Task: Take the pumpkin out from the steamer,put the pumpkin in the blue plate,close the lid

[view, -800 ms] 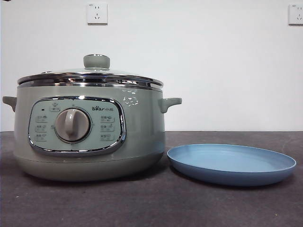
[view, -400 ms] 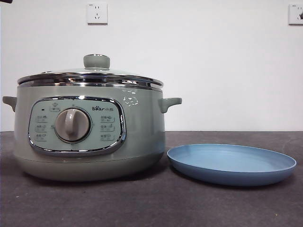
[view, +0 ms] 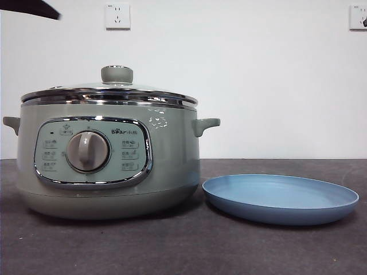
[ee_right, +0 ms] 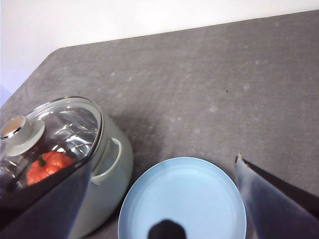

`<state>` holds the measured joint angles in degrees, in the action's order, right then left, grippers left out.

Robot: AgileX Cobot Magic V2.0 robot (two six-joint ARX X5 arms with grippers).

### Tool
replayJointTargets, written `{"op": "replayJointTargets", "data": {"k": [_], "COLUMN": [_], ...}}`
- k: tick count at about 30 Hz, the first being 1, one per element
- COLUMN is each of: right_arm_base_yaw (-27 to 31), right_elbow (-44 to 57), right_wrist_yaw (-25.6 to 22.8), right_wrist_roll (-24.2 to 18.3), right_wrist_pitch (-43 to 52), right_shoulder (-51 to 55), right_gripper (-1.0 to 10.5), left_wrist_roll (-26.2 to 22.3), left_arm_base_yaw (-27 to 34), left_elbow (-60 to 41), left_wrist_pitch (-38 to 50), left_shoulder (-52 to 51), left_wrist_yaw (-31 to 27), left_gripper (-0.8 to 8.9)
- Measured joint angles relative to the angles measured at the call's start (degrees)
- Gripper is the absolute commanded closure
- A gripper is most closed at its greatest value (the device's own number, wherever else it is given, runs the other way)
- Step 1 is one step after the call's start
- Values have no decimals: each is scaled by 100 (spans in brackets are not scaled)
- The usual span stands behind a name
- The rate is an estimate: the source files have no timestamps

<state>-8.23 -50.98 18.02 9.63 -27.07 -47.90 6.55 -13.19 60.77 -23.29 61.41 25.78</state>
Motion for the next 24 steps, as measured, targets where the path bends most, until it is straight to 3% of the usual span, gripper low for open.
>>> {"op": "replayJointTargets", "data": {"k": [9,22,24], "right_arm_base_yaw": [-7,-7,-7], "right_elbow": [0,0,0], "right_wrist_yaw": [0,0,0], "right_wrist_roll": [0,0,0], "right_wrist_pitch": [-39,-72,-76], "right_shoulder": [-13,-118,-122], "right_gripper": [470,474,474], "left_wrist_roll": [-555,-763,-780], "left_arm_base_yaw": [-772,-999,-999], "left_elbow": [417,417,417], "left_wrist_pitch": [24,35,33], "left_shoulder": [1204,1910,1912], "left_wrist_yaw": [-964,-1086,-1088], "left_gripper": [343,348,408]}}
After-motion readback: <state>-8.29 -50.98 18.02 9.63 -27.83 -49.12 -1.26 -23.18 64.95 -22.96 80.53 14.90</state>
